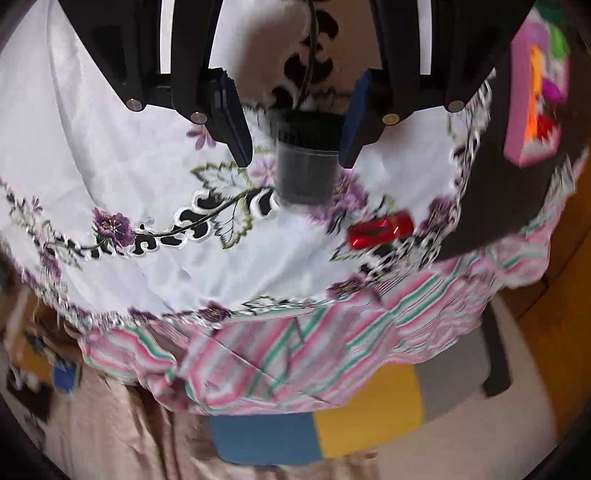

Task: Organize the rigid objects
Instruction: 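Move the right gripper from the tray to the black cup on the tablecloth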

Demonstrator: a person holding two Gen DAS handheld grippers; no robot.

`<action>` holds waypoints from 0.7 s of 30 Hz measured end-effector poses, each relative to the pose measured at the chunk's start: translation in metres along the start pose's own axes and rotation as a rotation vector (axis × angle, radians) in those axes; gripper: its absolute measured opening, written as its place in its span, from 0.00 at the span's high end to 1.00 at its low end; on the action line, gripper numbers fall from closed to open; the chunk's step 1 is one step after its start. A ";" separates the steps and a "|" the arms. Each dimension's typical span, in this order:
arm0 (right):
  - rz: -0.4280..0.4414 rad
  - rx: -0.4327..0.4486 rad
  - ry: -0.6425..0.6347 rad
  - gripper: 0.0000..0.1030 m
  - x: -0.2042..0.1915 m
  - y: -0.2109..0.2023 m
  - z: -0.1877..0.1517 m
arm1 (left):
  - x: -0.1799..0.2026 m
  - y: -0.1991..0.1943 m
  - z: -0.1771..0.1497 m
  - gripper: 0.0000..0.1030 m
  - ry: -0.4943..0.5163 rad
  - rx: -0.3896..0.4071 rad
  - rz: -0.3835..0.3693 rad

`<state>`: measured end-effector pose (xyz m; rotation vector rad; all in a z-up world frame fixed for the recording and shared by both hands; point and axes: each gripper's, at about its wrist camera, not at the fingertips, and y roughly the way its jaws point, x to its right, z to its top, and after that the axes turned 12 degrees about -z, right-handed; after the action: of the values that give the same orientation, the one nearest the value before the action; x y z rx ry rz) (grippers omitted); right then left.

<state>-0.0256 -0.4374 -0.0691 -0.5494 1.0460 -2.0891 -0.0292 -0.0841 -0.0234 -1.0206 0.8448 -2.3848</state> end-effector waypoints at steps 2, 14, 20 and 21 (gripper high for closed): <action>0.021 0.031 -0.064 0.51 -0.008 -0.009 -0.020 | 0.003 0.001 0.000 0.62 0.010 -0.002 -0.005; 0.067 0.012 0.046 0.47 0.020 -0.026 -0.047 | 0.008 0.004 -0.003 0.62 0.013 -0.007 -0.003; 0.059 0.039 0.112 0.39 0.019 -0.008 0.015 | 0.012 0.005 -0.003 0.62 0.023 -0.009 0.011; 0.040 0.028 0.108 0.39 0.017 -0.002 0.022 | 0.011 0.005 -0.002 0.62 0.018 -0.010 0.013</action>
<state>-0.0233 -0.4603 -0.0543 -0.4024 1.0774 -2.1146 -0.0377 -0.0935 -0.0226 -0.9960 0.8680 -2.3851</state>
